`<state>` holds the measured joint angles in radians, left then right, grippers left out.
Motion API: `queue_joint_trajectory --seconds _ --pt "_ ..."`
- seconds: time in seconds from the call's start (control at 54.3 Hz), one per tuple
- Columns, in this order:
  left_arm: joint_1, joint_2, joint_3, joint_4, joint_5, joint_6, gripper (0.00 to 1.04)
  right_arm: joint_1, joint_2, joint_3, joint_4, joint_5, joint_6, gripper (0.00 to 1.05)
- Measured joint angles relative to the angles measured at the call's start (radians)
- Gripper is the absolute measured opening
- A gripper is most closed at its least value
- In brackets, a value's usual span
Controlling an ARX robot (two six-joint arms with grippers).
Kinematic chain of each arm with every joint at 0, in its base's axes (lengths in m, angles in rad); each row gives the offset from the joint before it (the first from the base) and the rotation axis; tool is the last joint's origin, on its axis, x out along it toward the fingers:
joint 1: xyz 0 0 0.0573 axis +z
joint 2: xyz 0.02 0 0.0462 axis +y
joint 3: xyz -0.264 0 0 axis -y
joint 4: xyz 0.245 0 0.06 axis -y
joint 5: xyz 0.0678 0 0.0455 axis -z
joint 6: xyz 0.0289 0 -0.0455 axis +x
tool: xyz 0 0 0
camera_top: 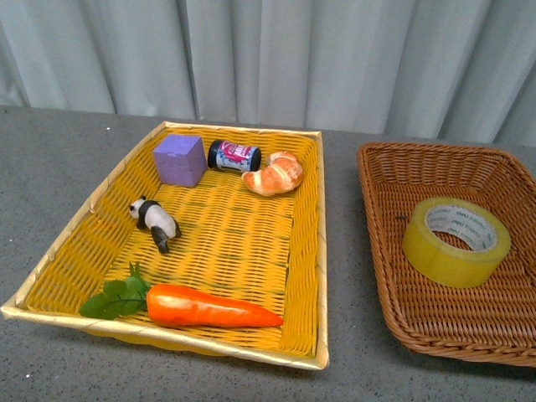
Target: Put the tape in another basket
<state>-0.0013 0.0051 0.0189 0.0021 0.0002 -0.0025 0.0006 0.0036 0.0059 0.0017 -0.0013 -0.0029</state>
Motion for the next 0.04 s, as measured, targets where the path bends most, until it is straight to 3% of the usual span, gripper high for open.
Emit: queue_joint_trajectory --seconds 0.037 --pt "0.0 0.0 0.0 0.0 0.0 0.0 0.98 0.0 0.0 0.0 0.0 0.0 0.0 0.96"
